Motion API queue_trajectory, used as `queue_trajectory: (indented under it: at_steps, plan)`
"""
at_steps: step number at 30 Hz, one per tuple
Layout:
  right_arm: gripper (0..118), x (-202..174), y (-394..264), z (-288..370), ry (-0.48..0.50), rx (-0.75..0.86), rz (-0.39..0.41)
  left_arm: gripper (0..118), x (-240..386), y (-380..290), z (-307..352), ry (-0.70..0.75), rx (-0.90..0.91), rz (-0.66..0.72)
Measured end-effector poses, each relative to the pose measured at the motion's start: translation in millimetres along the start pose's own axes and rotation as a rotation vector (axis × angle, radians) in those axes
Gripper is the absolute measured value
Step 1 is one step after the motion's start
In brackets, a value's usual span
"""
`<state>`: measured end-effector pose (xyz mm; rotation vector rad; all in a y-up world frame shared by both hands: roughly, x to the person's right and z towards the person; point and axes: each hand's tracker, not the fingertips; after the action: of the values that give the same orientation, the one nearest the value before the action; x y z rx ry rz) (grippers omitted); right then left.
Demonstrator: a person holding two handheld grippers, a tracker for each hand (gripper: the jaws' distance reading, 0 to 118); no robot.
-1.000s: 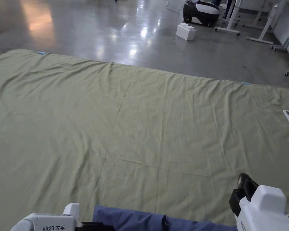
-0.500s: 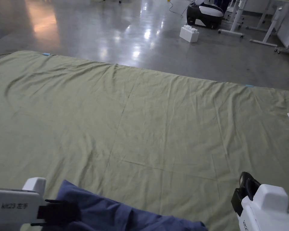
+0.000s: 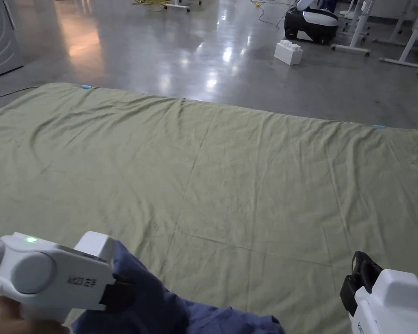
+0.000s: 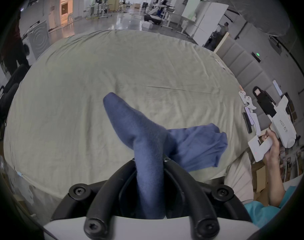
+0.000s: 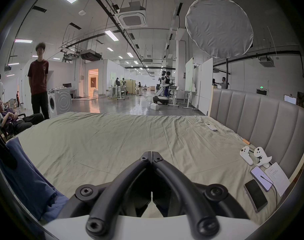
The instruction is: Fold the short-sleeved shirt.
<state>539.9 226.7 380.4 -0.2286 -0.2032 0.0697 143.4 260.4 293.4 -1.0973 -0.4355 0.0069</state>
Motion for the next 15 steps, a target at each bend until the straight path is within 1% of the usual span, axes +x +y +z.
queue_trajectory:
  at_steps: [4,8,11,15]
  plan:
    - [0,2.9,-4.2,0.2,-0.002,-0.003,-0.01,13,36.1,2.4,-12.5,-0.065,-0.021,0.008]
    - [0,5.0,-7.3,1.5,-0.005,-0.009,-0.028,13,65.7,3.5,-39.2,-0.103,-0.045,0.07]
    - [0,7.8,-10.2,3.3,-0.009,-0.013,-0.032,13,85.2,5.0,-59.4,-0.125,-0.049,0.108]
    - [0,13.2,-11.5,6.1,-0.017,-0.018,-0.037,14,109.0,9.4,-88.3,-0.118,-0.069,0.146]
